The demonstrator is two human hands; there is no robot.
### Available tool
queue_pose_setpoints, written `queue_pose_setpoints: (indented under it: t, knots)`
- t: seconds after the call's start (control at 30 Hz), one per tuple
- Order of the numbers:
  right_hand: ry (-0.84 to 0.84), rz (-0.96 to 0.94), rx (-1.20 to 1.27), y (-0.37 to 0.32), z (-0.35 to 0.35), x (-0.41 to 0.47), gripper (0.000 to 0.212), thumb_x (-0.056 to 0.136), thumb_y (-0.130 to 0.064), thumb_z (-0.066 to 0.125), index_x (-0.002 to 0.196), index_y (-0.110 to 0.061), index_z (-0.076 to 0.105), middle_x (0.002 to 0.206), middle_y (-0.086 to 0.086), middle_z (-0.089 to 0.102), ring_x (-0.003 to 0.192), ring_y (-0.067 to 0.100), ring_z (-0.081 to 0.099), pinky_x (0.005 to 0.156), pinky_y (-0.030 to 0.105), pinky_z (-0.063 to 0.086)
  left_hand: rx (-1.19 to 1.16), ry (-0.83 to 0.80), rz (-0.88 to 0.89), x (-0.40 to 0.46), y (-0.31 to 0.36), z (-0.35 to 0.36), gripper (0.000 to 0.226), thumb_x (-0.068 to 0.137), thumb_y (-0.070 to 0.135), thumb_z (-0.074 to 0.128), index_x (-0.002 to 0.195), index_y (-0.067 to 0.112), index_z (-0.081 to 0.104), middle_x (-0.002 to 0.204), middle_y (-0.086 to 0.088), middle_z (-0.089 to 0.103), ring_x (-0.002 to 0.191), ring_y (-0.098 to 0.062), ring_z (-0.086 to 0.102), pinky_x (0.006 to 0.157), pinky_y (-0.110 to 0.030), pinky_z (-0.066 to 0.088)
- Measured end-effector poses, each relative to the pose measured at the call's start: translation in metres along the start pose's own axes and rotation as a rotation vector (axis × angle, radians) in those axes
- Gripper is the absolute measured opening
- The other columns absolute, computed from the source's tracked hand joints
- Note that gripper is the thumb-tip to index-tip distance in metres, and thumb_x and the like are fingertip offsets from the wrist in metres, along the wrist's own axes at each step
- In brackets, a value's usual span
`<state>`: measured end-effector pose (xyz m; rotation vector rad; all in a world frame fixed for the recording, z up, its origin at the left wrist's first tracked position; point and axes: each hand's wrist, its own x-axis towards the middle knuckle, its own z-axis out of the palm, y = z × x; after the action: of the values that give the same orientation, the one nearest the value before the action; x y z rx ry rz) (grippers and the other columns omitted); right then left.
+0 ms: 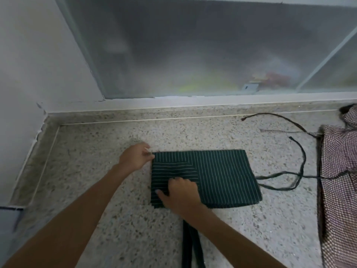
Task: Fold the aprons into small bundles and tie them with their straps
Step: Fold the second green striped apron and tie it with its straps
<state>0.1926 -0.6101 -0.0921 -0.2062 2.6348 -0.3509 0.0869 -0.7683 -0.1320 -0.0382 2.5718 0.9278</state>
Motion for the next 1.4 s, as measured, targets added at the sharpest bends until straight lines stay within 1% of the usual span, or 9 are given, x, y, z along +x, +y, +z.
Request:
queue_pose_setpoints:
  t: [0.07,0.4,0.47,0.6,0.77,0.9,1.13,1.3,1.4]
  knots:
    - [-0.058,0.066,-0.04,-0.021,0.006,0.008,0.046,0.092,-0.058,0.042,0.088,-0.013,0.052,0.088,0.007,0.053,0.081,0.022,0.053,0.065,0.031,0.036,0.024,-0.042,0.003,0.006,0.003,-0.003,0.047,0.081,0.032,0.072,0.12,0.011,0.059,0.117,-0.008,0.064,0.105,-0.02,0.06,0.091,-0.03,0.047]
    - [-0.12,0.171,-0.157,-0.054,0.013,0.035,0.015,0.09,-0.008,0.056,0.104,-0.008,0.062,0.109,0.008,0.063,0.101,0.024,0.06,0.068,0.031,0.043,0.109,-0.147,0.022,0.01,0.01,-0.003,0.013,0.081,0.026,0.071,0.082,0.021,0.059,0.098,-0.004,0.067,0.093,-0.02,0.062,0.083,-0.032,0.051]
    - [-0.085,0.151,-0.011,-0.044,-0.001,0.027,0.003,0.089,-0.011,0.056,0.087,-0.01,0.058,0.102,0.008,0.061,0.098,0.024,0.058,0.071,0.031,0.041,0.08,-0.176,0.018,0.007,0.015,-0.008,0.014,0.085,0.026,0.065,0.076,0.021,0.054,0.091,-0.005,0.063,0.085,-0.021,0.061,0.073,-0.031,0.049]
    - [-0.057,0.229,0.583,-0.004,-0.025,0.003,0.039,0.083,-0.023,0.063,0.052,-0.013,0.042,0.052,-0.001,0.047,0.051,0.011,0.046,0.052,0.025,0.035,-0.01,-0.244,-0.018,0.003,0.054,-0.03,0.015,0.086,0.024,0.06,0.077,0.012,0.059,0.08,-0.007,0.064,0.068,-0.016,0.063,0.064,-0.025,0.043]
    - [-0.065,0.355,1.289,0.053,-0.054,-0.033,0.015,0.09,-0.016,0.058,0.095,-0.007,0.07,0.108,0.007,0.069,0.09,0.012,0.067,0.077,0.026,0.056,-0.05,-0.213,0.056,0.004,0.14,-0.029,0.015,0.08,0.028,0.064,0.075,0.013,0.064,0.071,-0.001,0.07,0.062,-0.011,0.066,0.058,-0.021,0.049]
    - [0.053,0.482,1.523,0.117,-0.067,-0.059,0.018,0.093,-0.012,0.053,0.094,-0.002,0.068,0.094,0.009,0.073,0.088,0.02,0.07,0.073,0.026,0.057,-0.015,-0.18,0.166,0.011,0.2,0.02,0.032,0.084,0.047,0.062,0.084,0.015,0.065,0.073,0.004,0.071,0.068,-0.011,0.069,0.066,-0.026,0.054]
    - [0.113,0.706,1.083,0.202,-0.03,-0.069,0.042,0.099,-0.032,0.044,0.104,0.005,0.063,0.097,0.023,0.064,0.085,0.03,0.064,0.067,0.032,0.054,0.381,-0.082,0.546,0.001,0.166,0.083,0.014,0.091,0.037,0.056,0.097,0.027,0.064,0.103,0.005,0.068,0.091,-0.013,0.063,0.08,-0.034,0.052]
    - [0.56,0.468,0.288,0.207,-0.01,-0.068,0.042,0.097,-0.042,0.038,0.12,-0.012,0.056,0.111,0.004,0.063,0.102,0.023,0.059,0.08,0.034,0.05,0.703,-0.014,0.727,-0.016,0.109,0.103,0.08,0.08,0.078,0.021,0.132,0.026,0.051,0.139,0.005,0.049,0.127,-0.019,0.047,0.101,-0.039,0.041]
    - [0.603,0.135,0.041,0.201,-0.002,-0.05,0.05,0.098,-0.038,0.029,0.138,-0.012,0.043,0.137,0.003,0.05,0.127,0.021,0.046,0.104,0.036,0.037,0.742,-0.159,0.671,-0.021,0.096,0.112,0.107,0.066,0.092,0.026,0.148,0.028,0.007,0.156,0.007,0.002,0.145,-0.019,-0.002,0.117,-0.044,0.0]
